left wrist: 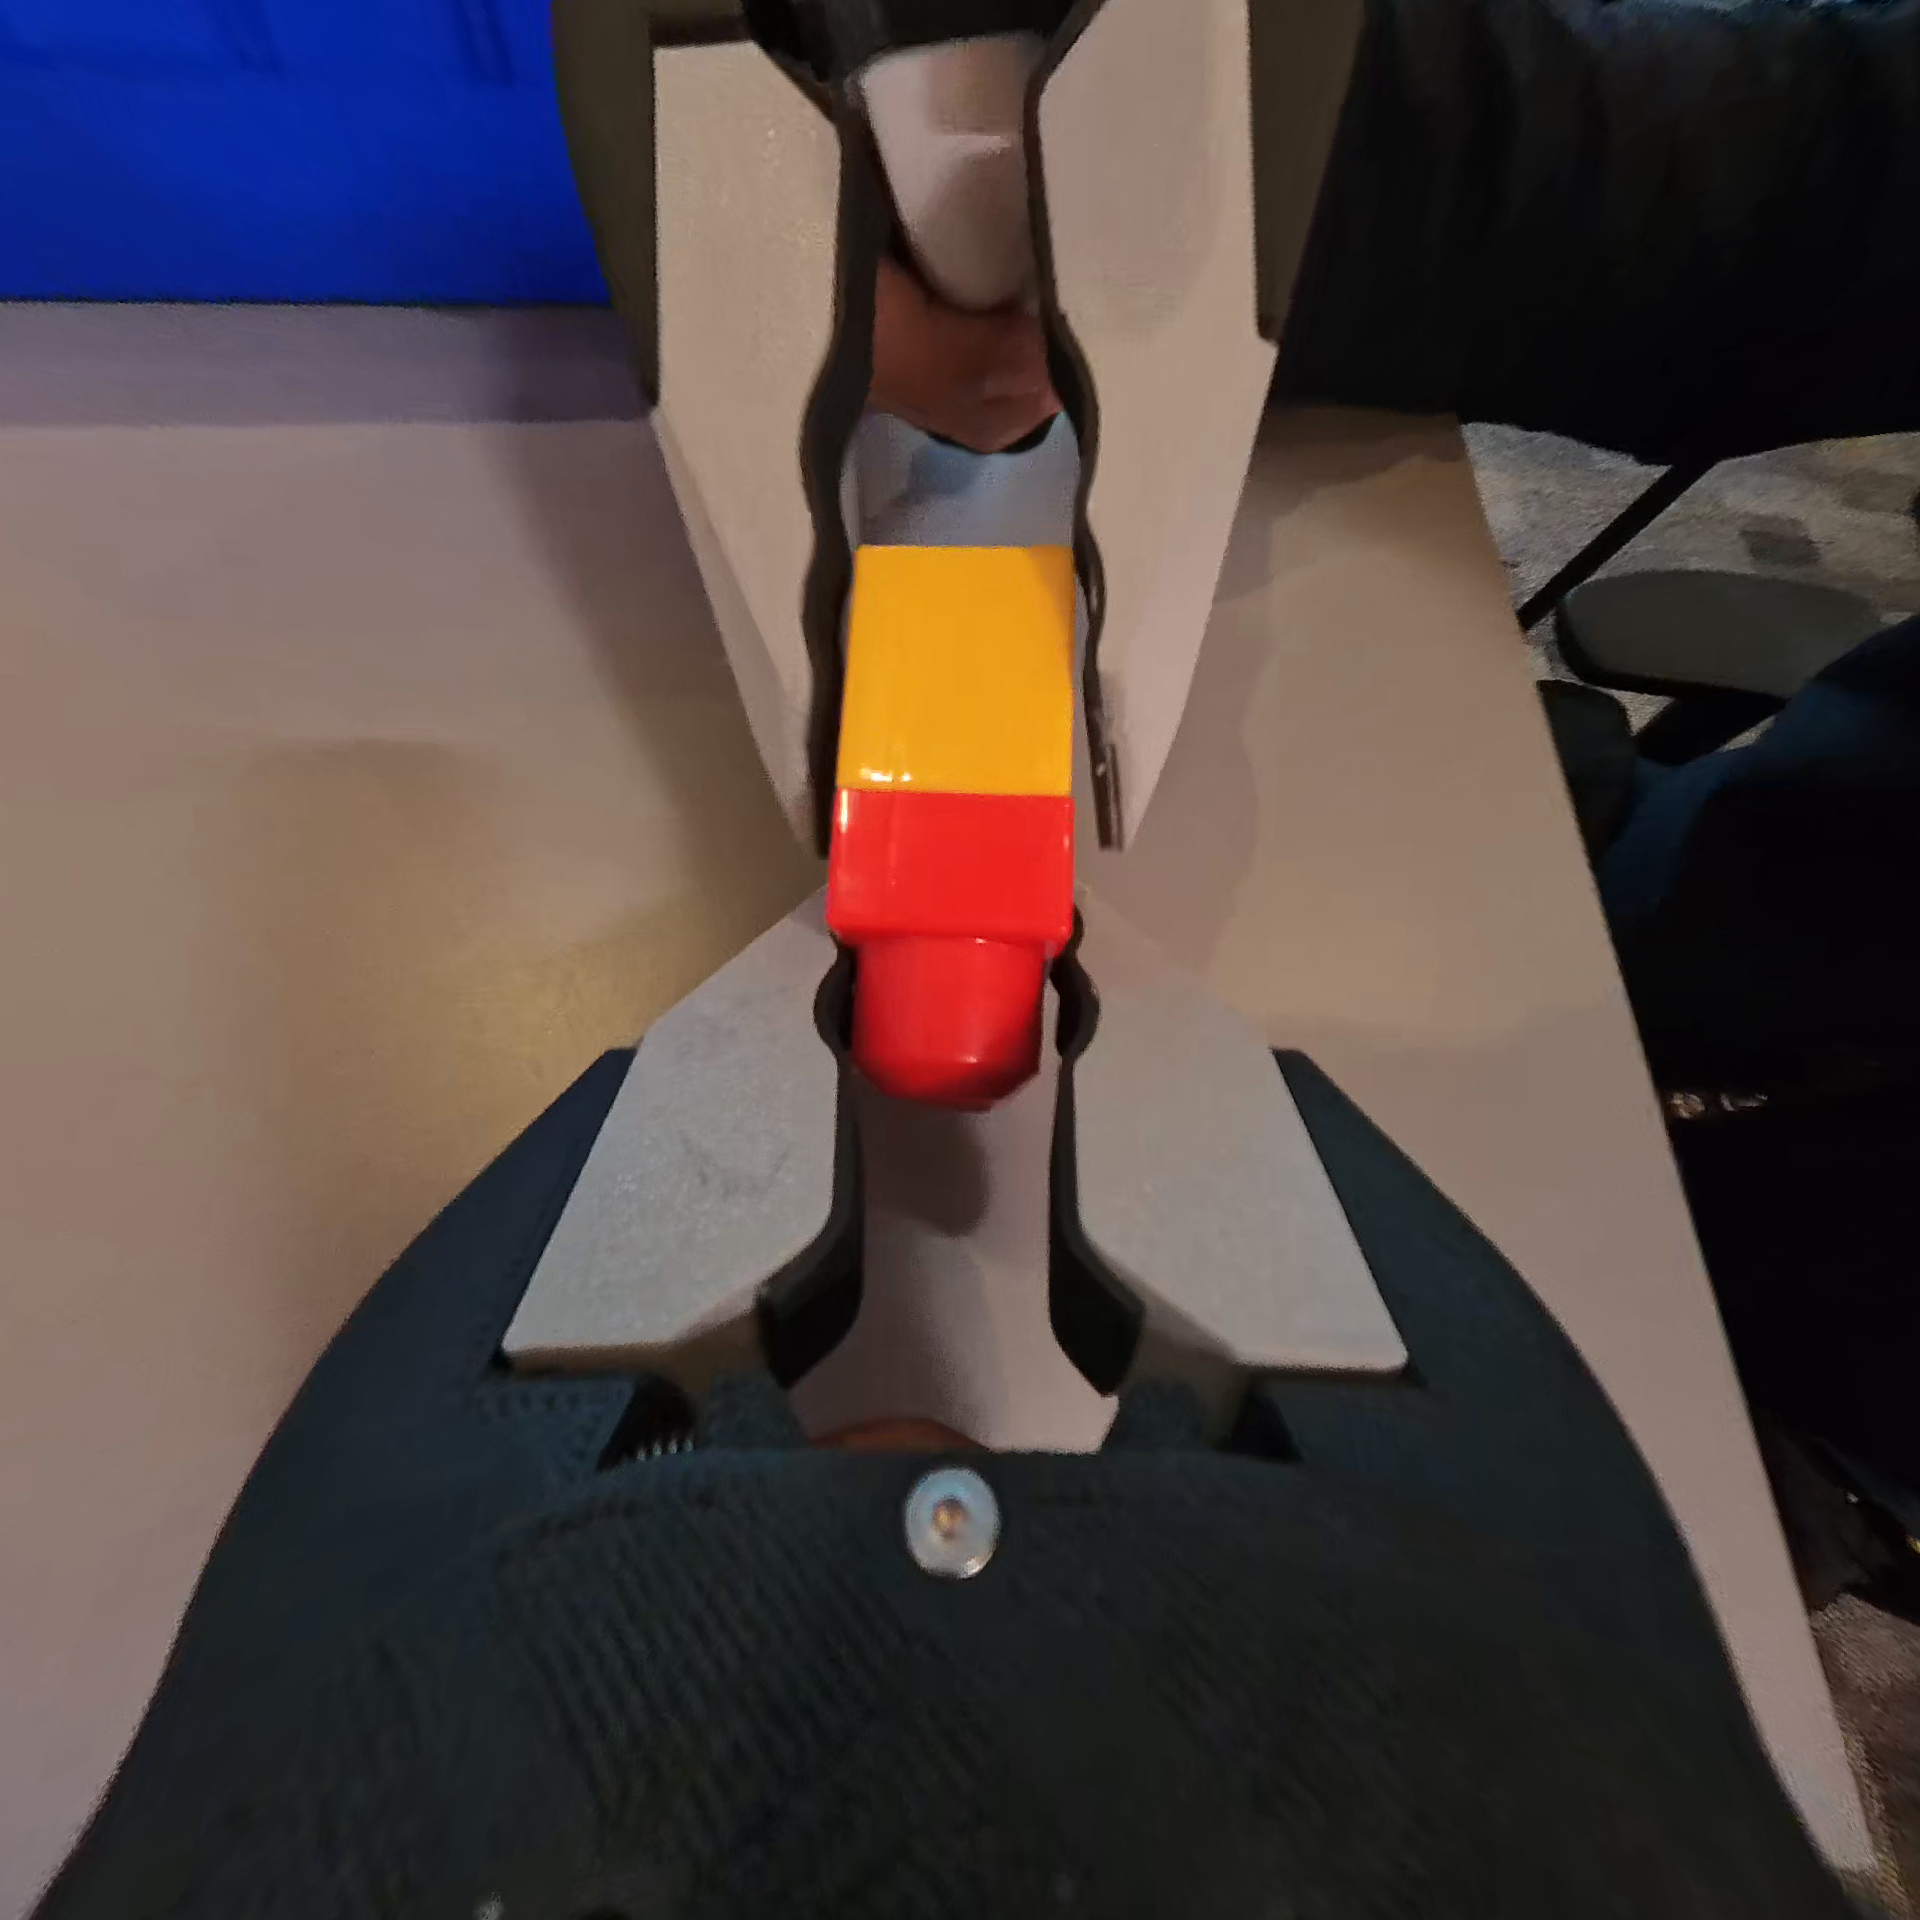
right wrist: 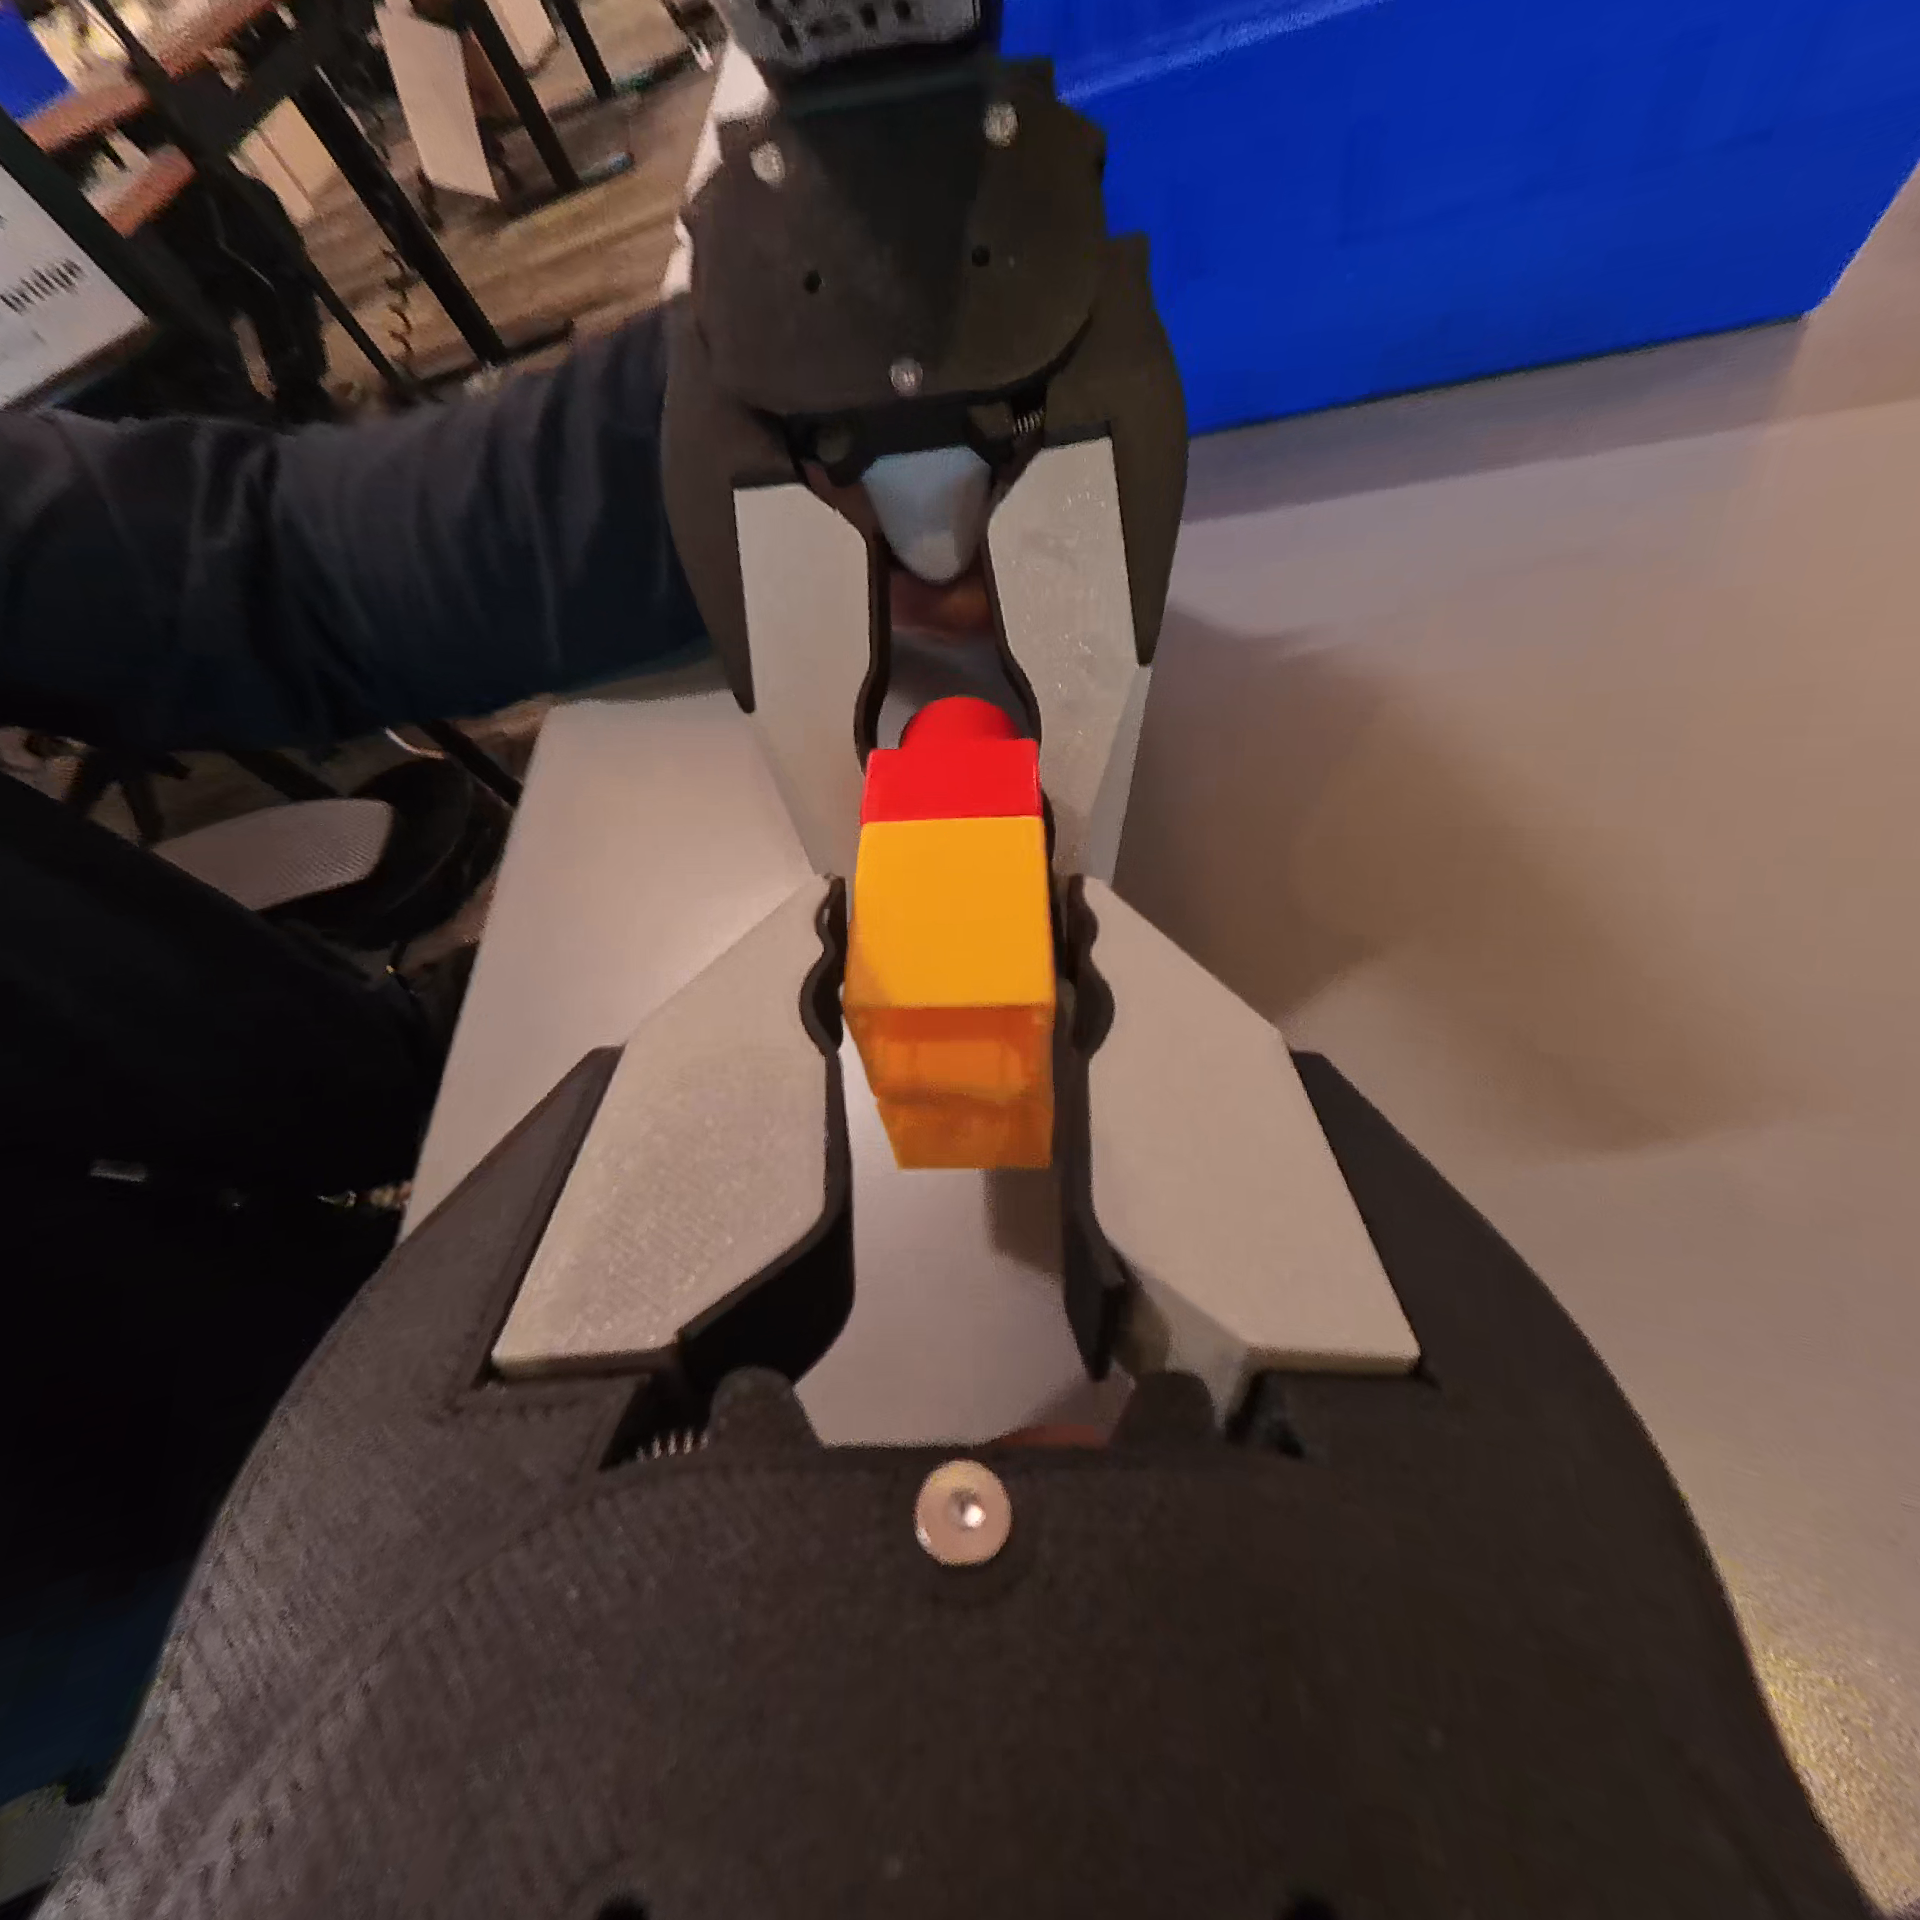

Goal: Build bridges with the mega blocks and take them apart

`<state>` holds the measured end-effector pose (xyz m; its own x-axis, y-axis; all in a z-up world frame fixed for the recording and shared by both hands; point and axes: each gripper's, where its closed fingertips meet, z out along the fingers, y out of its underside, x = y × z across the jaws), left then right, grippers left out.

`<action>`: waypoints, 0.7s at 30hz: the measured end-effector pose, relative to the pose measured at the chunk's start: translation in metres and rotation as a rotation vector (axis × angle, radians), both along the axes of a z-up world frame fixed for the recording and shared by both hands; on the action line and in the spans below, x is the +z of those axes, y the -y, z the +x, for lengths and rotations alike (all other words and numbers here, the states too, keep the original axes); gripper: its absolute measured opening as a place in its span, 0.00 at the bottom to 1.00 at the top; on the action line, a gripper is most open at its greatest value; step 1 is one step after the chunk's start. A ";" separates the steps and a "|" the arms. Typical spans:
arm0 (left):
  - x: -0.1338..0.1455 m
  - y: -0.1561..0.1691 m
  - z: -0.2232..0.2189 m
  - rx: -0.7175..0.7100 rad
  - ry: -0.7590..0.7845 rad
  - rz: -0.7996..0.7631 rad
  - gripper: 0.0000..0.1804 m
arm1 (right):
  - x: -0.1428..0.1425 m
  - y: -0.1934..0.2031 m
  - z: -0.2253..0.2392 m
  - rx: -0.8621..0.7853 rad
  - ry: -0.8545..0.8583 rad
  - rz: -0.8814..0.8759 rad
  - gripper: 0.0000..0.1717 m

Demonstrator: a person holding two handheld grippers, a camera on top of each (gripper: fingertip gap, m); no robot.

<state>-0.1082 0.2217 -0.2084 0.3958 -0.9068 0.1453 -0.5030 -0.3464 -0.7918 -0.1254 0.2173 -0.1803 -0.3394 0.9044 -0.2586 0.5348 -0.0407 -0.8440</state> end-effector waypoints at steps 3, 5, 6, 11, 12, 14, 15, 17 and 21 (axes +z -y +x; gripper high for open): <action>-0.004 0.000 0.002 0.015 0.036 -0.069 0.20 | -0.005 -0.002 0.000 -0.011 0.025 0.033 0.21; 0.005 -0.004 0.003 0.032 0.117 -0.095 0.21 | 0.008 -0.005 -0.004 -0.041 -0.037 0.008 0.20; 0.012 -0.007 0.001 0.050 0.155 -0.090 0.20 | 0.015 -0.009 -0.004 -0.061 -0.070 -0.004 0.20; 0.036 -0.018 -0.012 0.115 0.281 -0.047 0.20 | 0.060 -0.030 0.002 -0.159 -0.278 -0.145 0.20; 0.041 -0.021 -0.012 0.124 0.309 -0.037 0.20 | 0.069 -0.034 0.003 -0.179 -0.328 -0.175 0.20; 0.055 -0.021 -0.006 0.111 0.395 -0.025 0.21 | 0.085 -0.037 0.004 -0.199 -0.425 -0.242 0.20; 0.061 -0.021 -0.004 0.106 0.434 -0.016 0.21 | 0.090 -0.038 0.003 -0.212 -0.459 -0.268 0.20; 0.073 -0.024 -0.004 0.121 0.491 0.019 0.21 | 0.093 -0.037 -0.001 -0.222 -0.489 -0.287 0.20; 0.093 -0.025 -0.012 0.135 0.578 0.070 0.19 | 0.094 -0.032 -0.004 -0.216 -0.507 -0.288 0.20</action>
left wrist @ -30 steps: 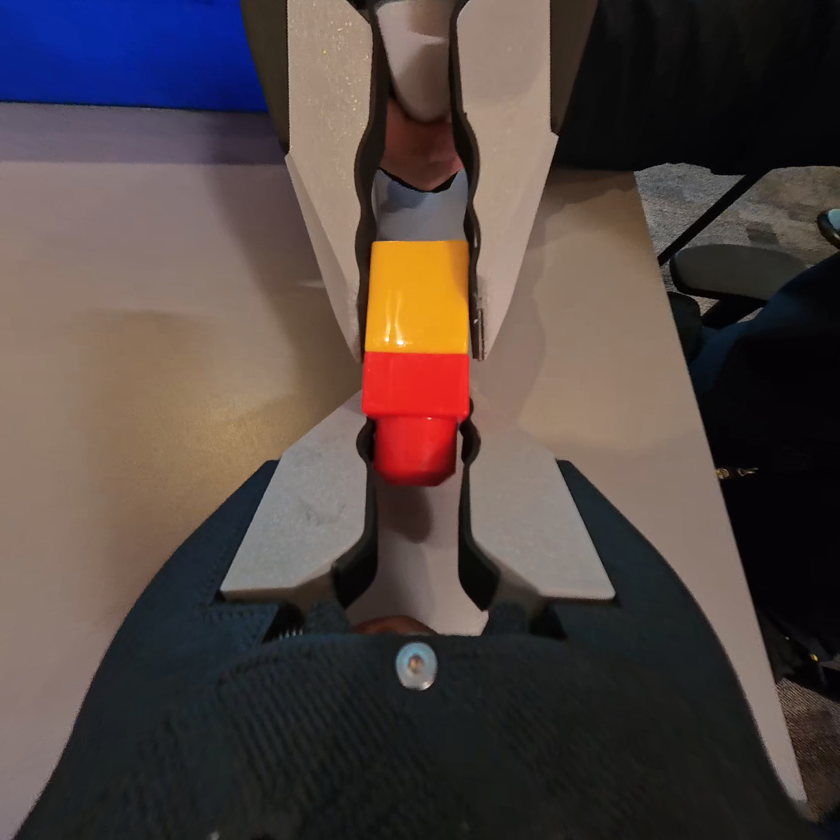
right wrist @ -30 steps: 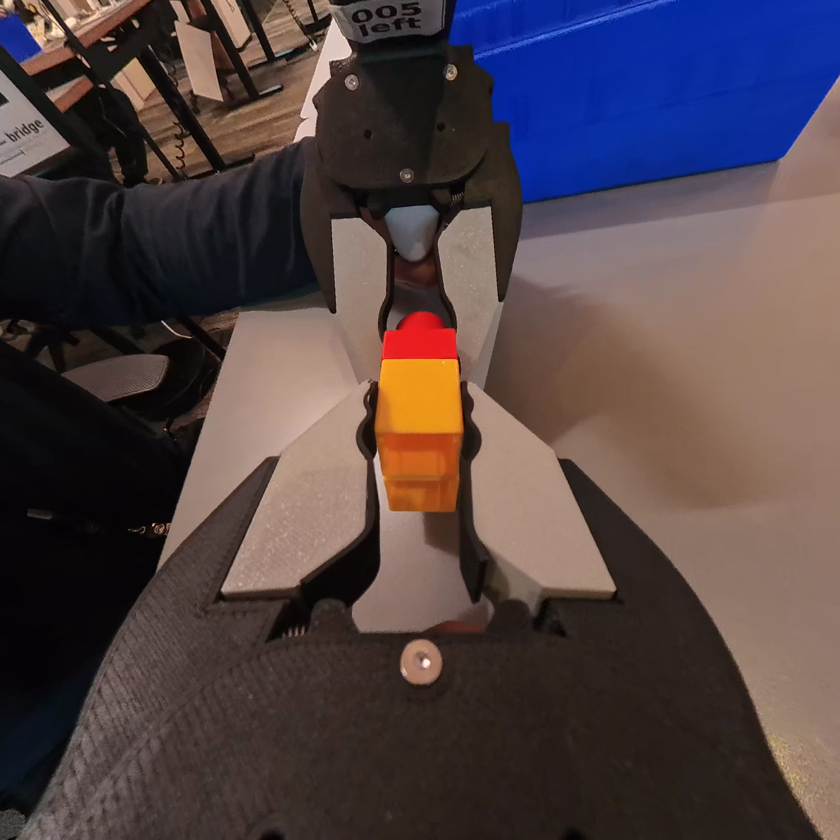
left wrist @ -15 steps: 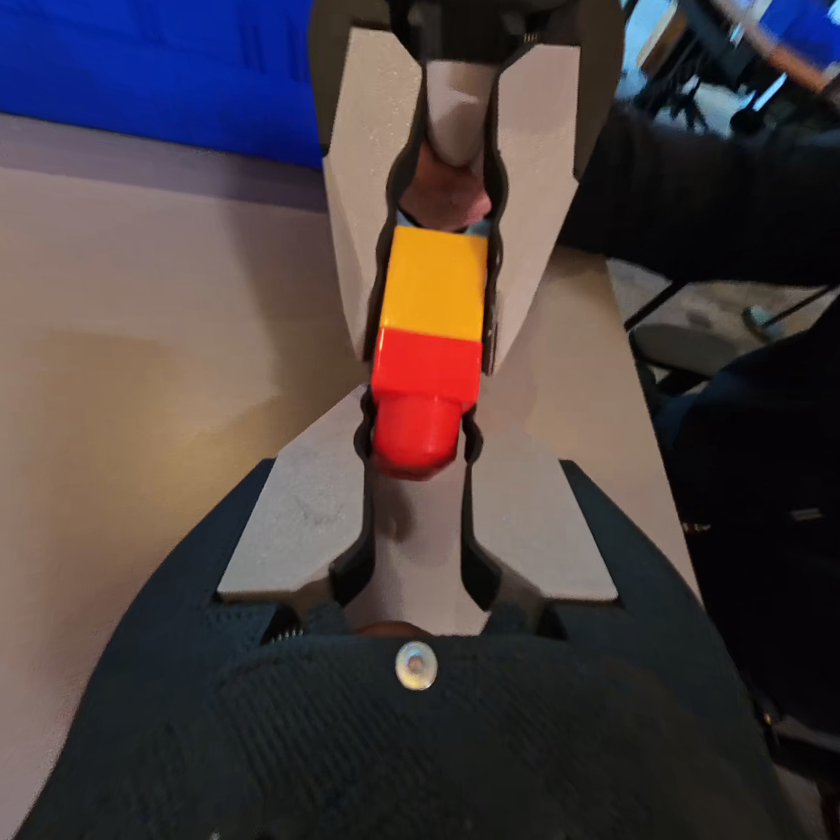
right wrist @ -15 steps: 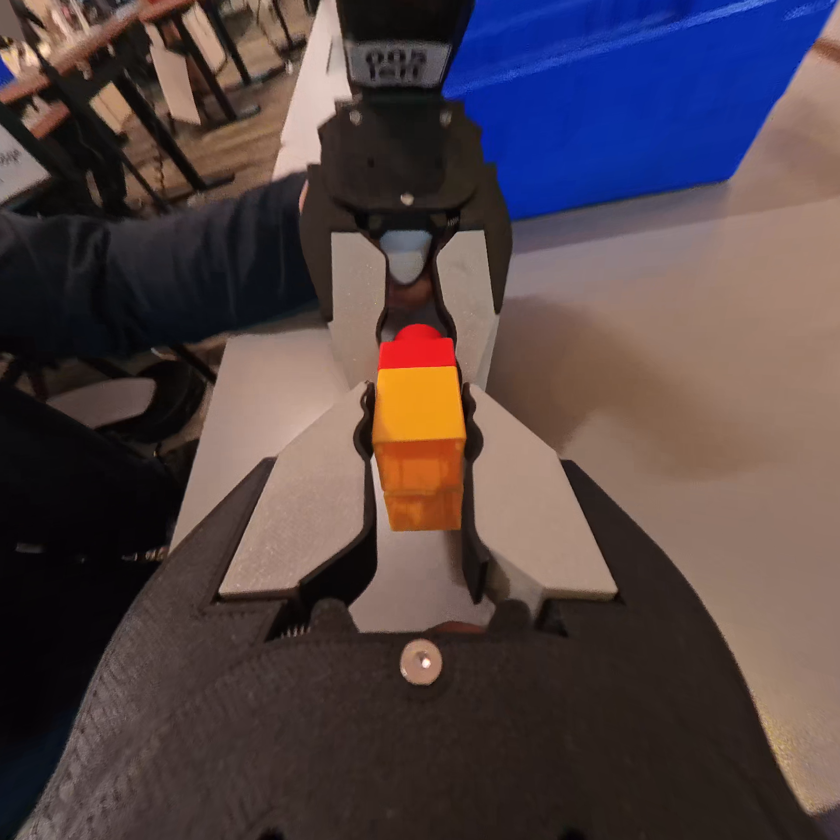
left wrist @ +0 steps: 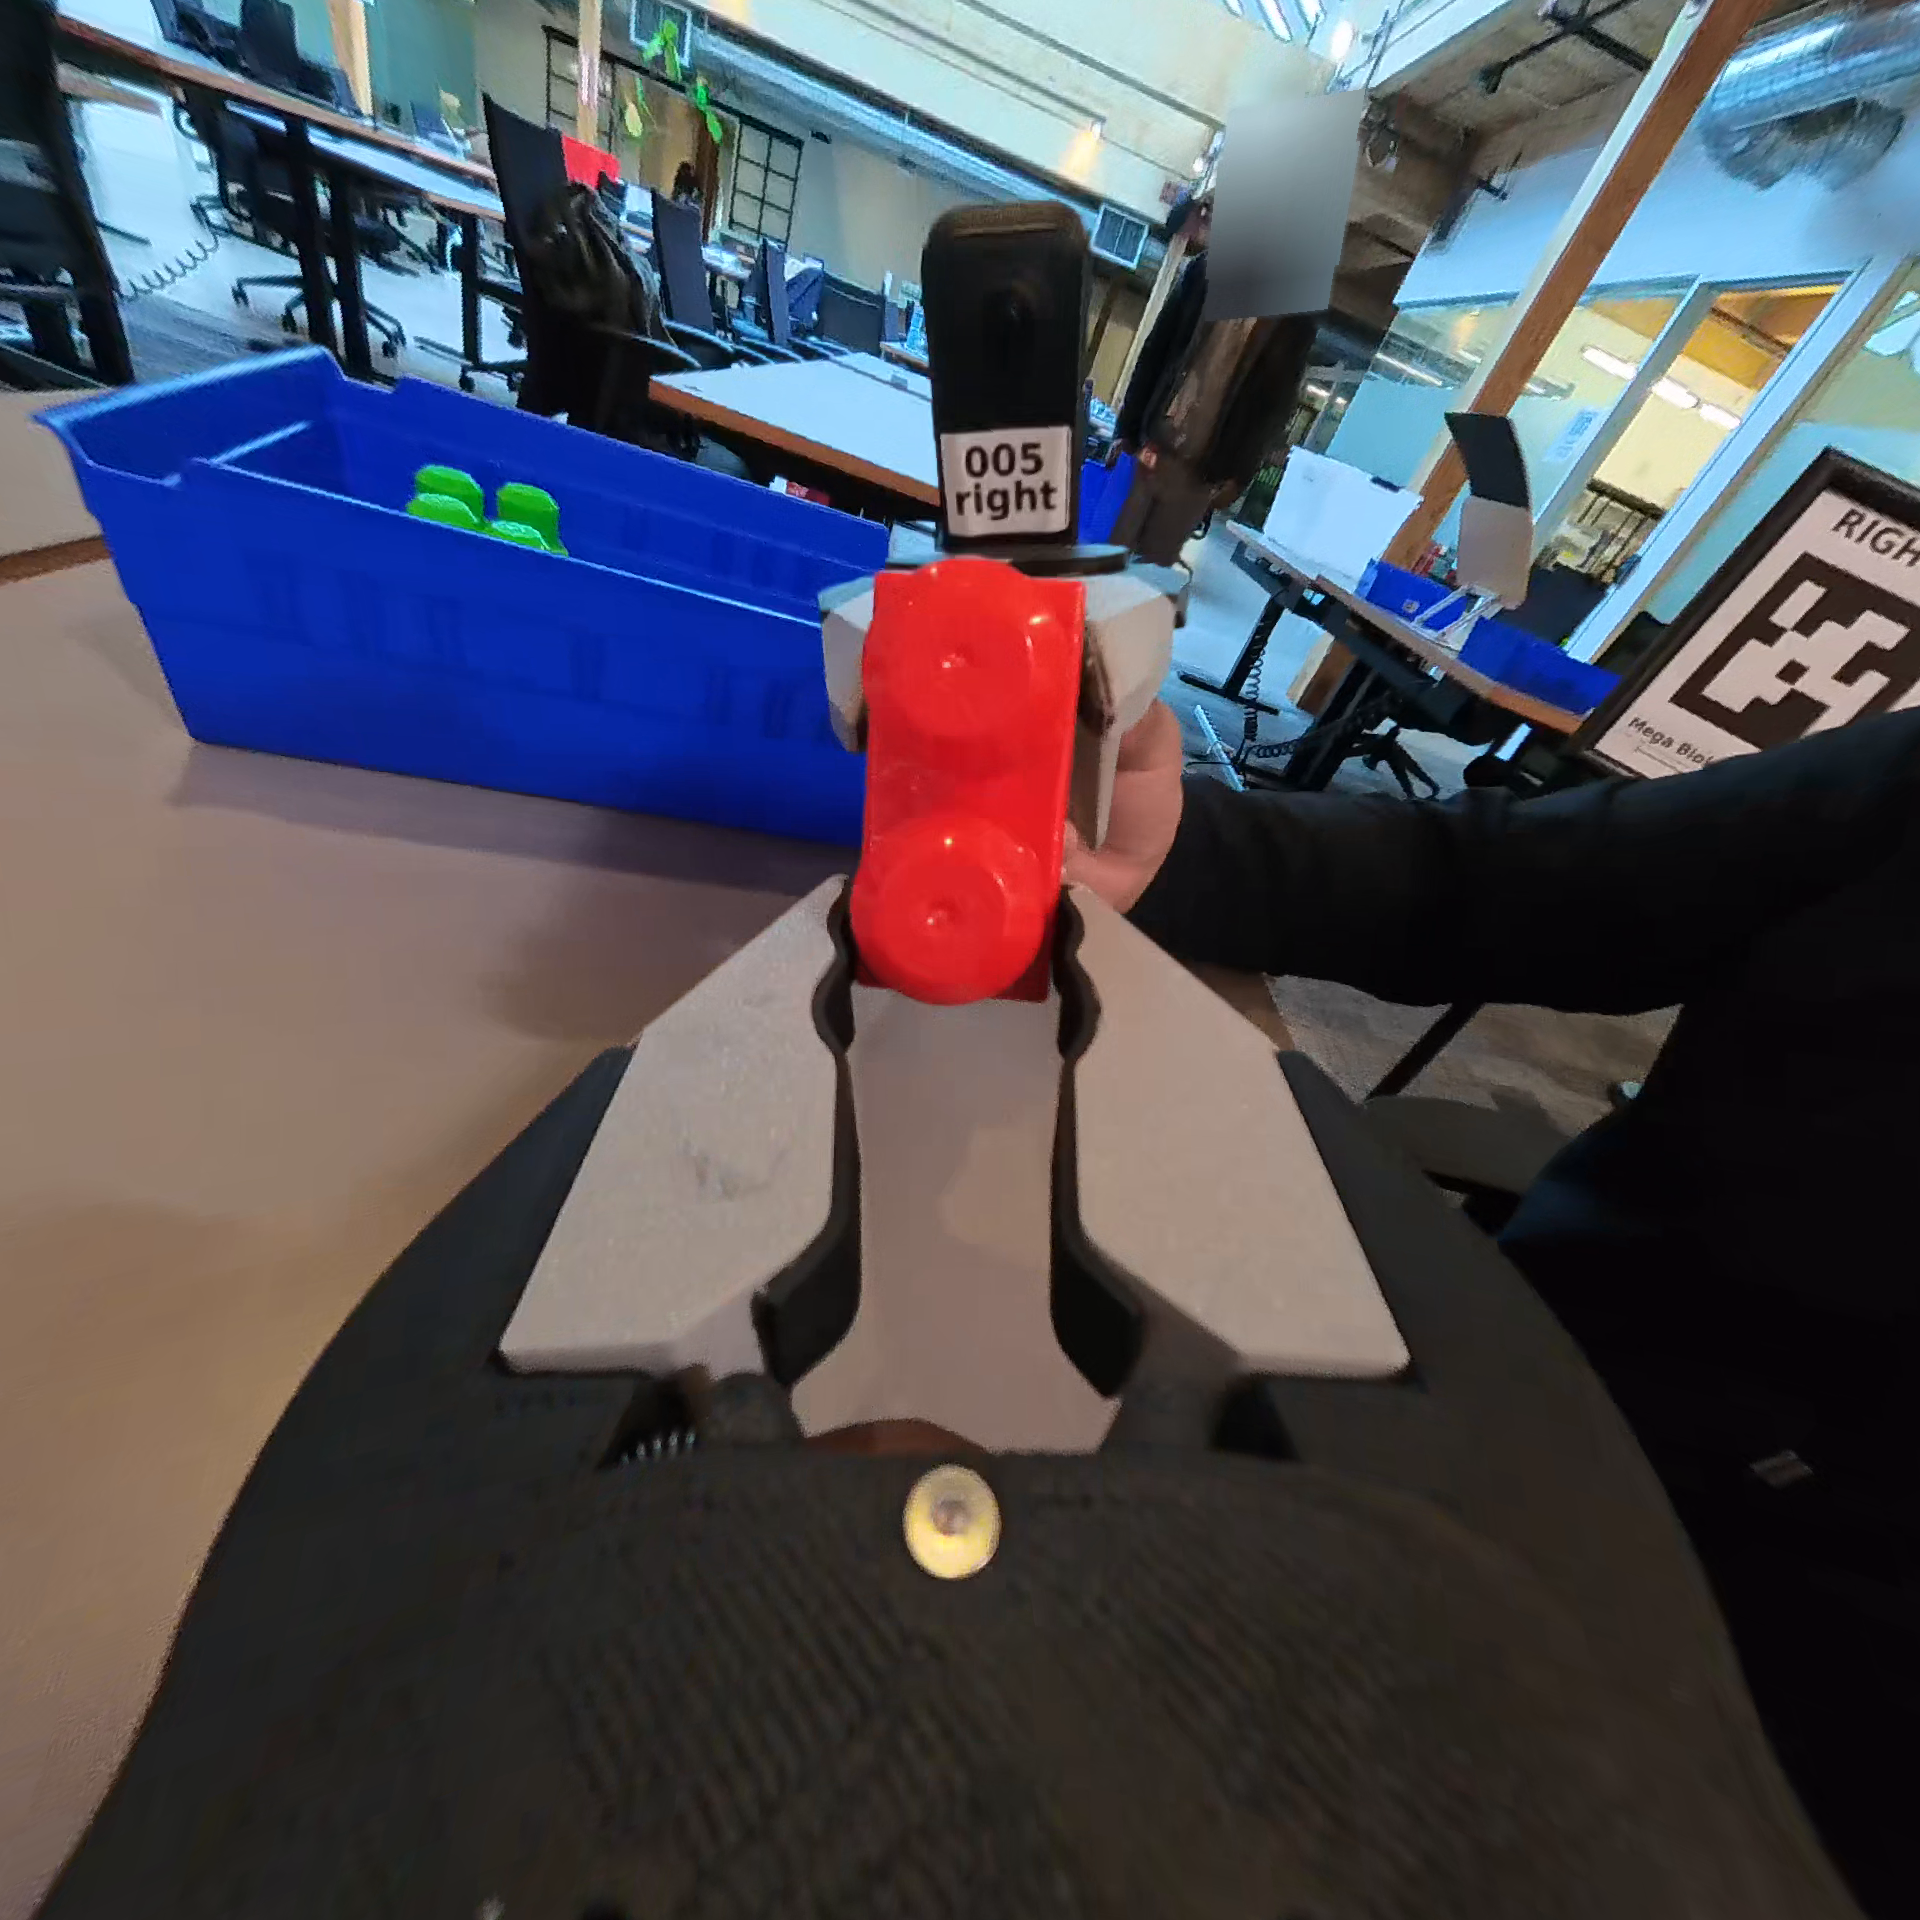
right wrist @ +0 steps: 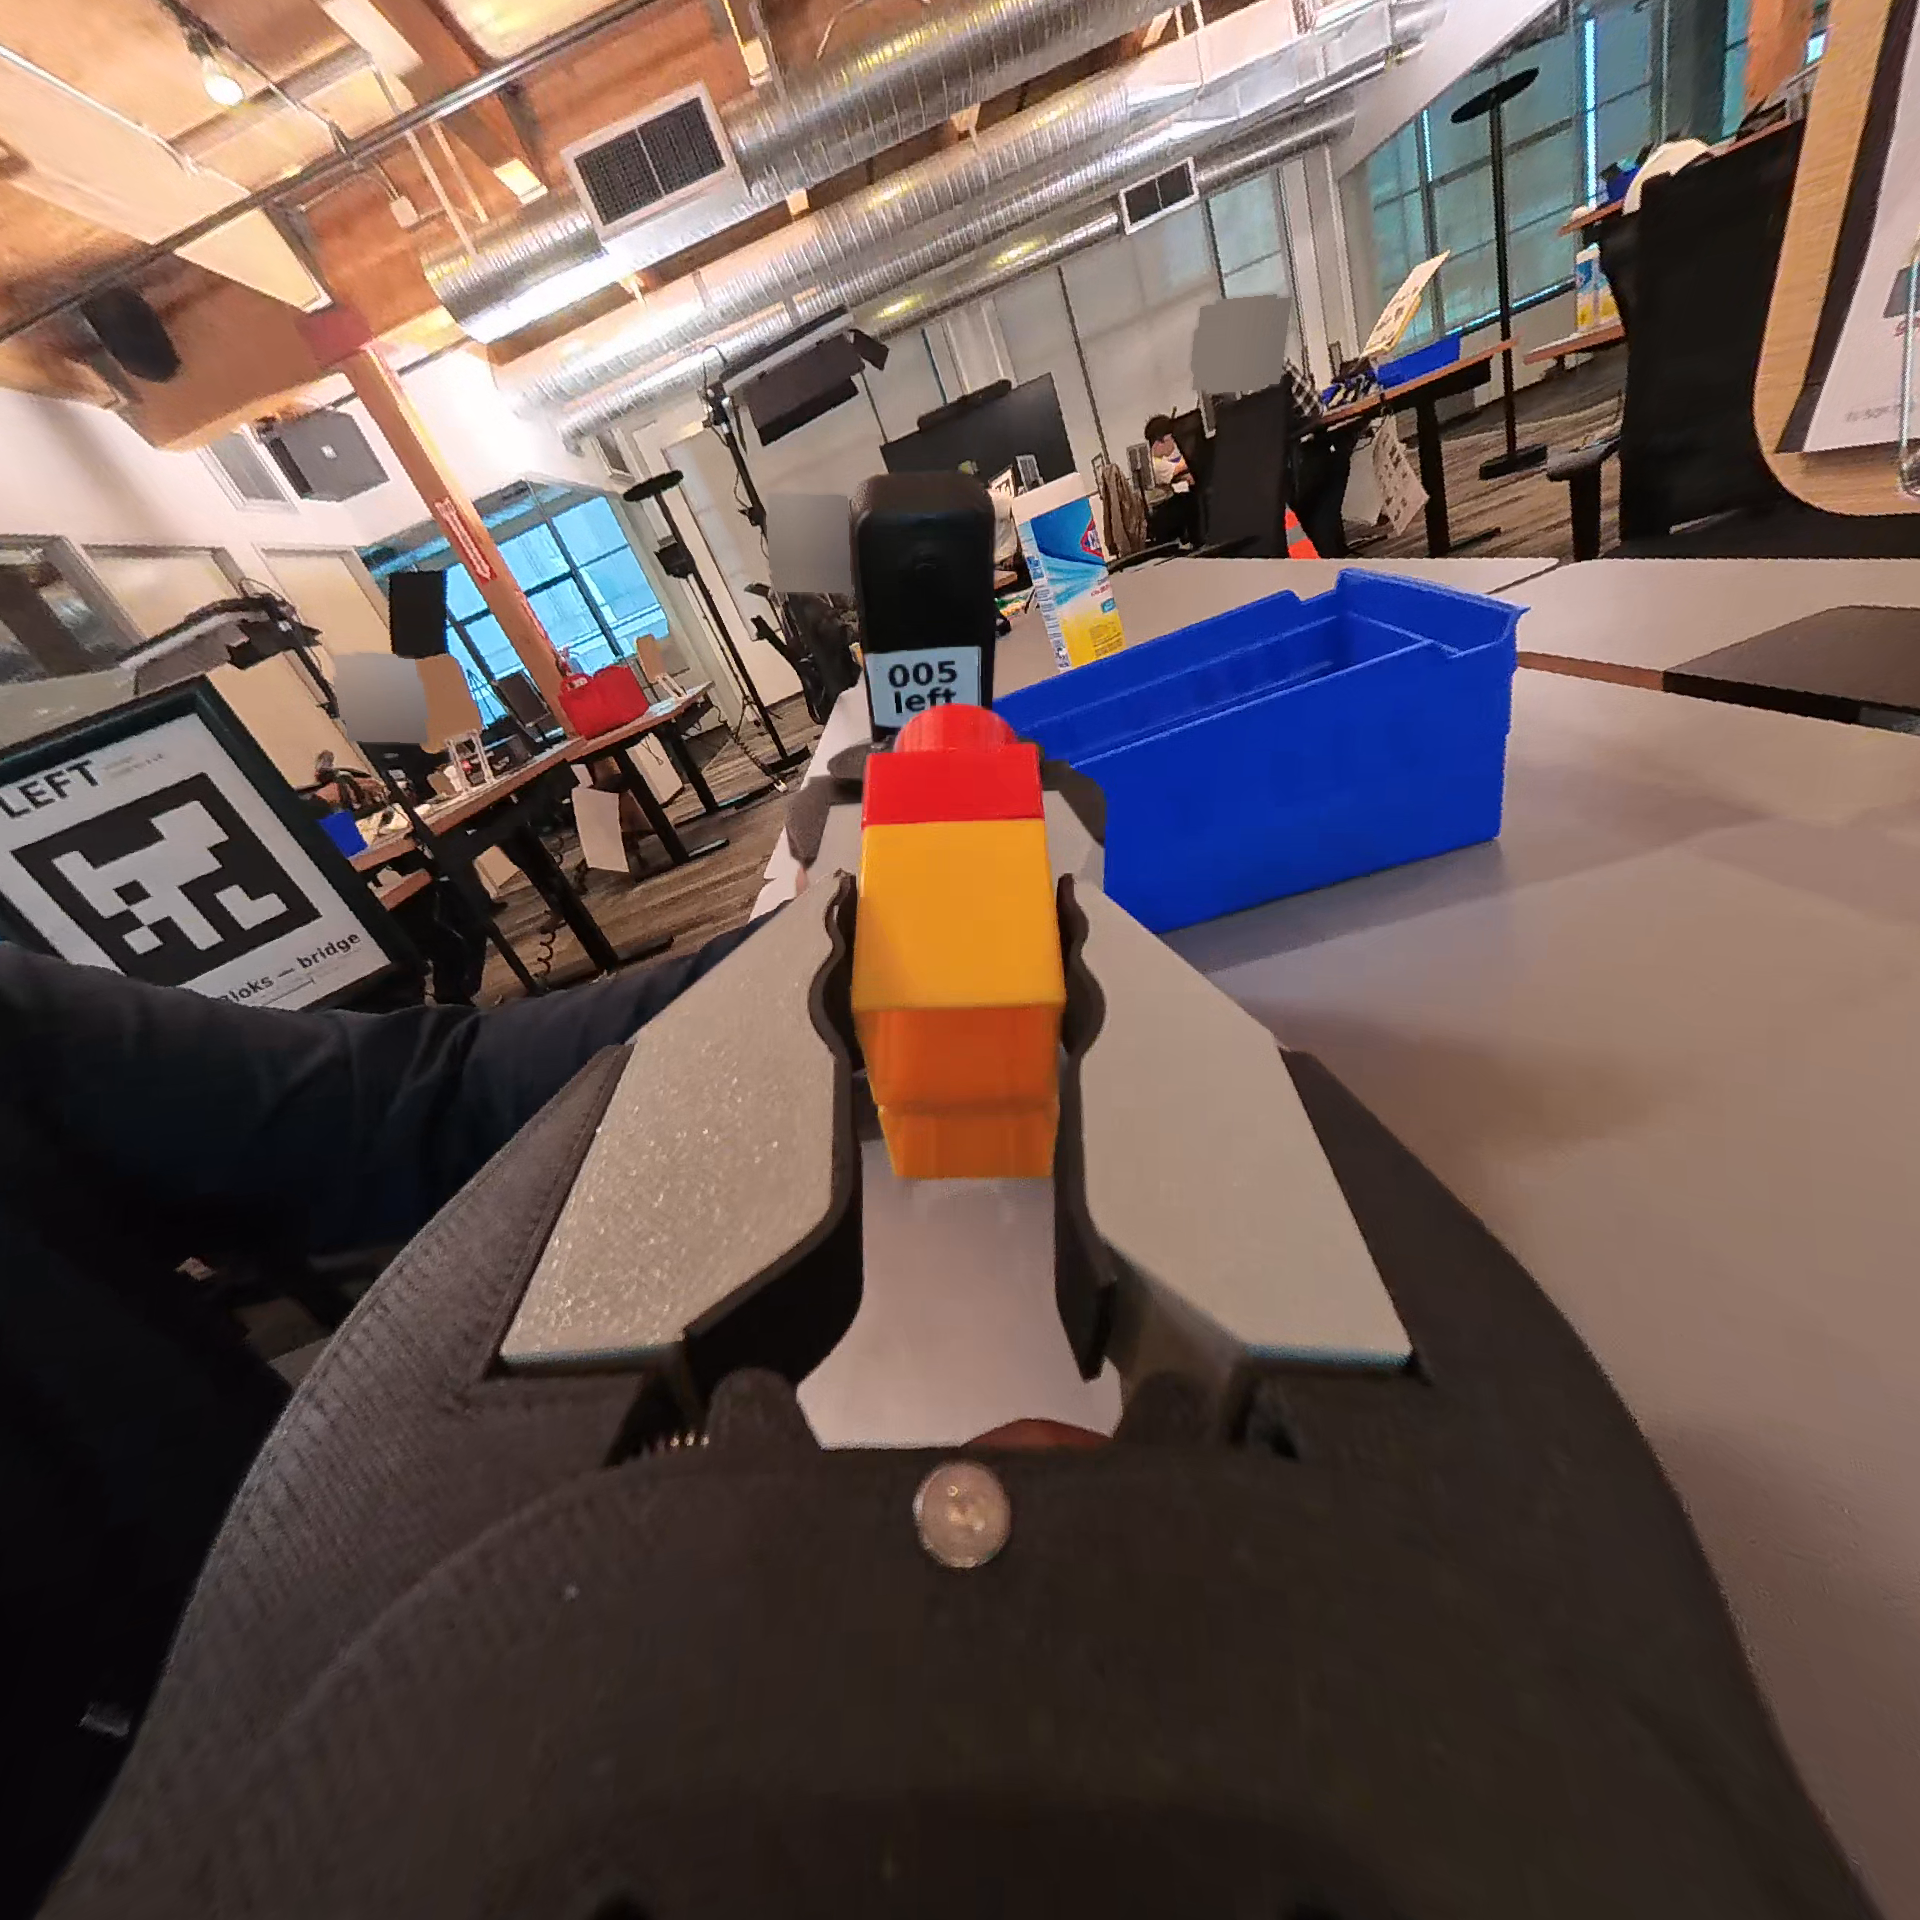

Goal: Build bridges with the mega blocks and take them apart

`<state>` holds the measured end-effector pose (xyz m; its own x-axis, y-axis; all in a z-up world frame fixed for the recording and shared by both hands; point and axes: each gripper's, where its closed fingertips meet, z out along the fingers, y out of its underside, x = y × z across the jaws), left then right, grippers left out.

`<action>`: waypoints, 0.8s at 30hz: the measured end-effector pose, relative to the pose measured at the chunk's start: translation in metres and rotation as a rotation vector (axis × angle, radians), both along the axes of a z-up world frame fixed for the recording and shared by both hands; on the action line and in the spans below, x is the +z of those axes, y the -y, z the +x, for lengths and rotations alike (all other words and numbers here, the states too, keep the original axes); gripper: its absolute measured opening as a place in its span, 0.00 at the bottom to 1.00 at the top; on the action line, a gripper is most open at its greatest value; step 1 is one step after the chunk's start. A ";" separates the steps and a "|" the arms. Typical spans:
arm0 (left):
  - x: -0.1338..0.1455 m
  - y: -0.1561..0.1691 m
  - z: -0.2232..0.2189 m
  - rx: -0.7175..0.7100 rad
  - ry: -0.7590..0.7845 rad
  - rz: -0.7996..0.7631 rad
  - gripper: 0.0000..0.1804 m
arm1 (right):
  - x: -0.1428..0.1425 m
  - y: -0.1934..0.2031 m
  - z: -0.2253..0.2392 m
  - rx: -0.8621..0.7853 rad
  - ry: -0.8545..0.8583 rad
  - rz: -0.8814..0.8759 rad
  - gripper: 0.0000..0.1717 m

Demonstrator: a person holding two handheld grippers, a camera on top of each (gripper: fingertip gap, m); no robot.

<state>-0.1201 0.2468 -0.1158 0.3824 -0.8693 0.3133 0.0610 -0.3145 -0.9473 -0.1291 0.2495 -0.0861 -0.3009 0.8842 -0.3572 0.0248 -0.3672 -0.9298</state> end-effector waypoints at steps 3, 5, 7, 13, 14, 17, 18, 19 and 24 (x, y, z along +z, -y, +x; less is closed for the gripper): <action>0.006 0.000 -0.006 0.025 -0.013 0.041 0.19 | -0.004 0.002 -0.002 0.029 0.015 -0.021 0.20; 0.021 0.003 -0.010 0.038 0.047 0.078 0.19 | -0.011 0.009 -0.002 0.088 0.041 -0.036 0.21; 0.030 0.005 -0.014 0.028 0.101 0.073 0.19 | -0.023 0.018 -0.005 0.128 0.092 -0.009 0.20; 0.033 0.007 -0.019 0.013 0.130 0.064 0.19 | -0.051 0.037 -0.015 0.196 0.232 0.080 0.21; 0.031 0.008 -0.018 0.012 0.114 0.062 0.19 | -0.054 0.038 -0.014 0.205 0.248 0.081 0.21; 0.021 0.008 -0.016 0.009 0.036 0.068 0.19 | -0.062 0.033 -0.010 0.200 0.304 0.113 0.21; 0.018 0.008 -0.015 0.009 0.022 0.065 0.19 | -0.060 0.031 -0.009 0.186 0.298 0.117 0.21; 0.016 0.008 -0.015 0.007 0.014 0.057 0.19 | -0.057 0.028 -0.007 0.179 0.286 0.107 0.20; 0.001 0.009 -0.008 -0.012 -0.069 0.045 0.19 | -0.047 0.021 -0.002 0.186 0.248 0.046 0.21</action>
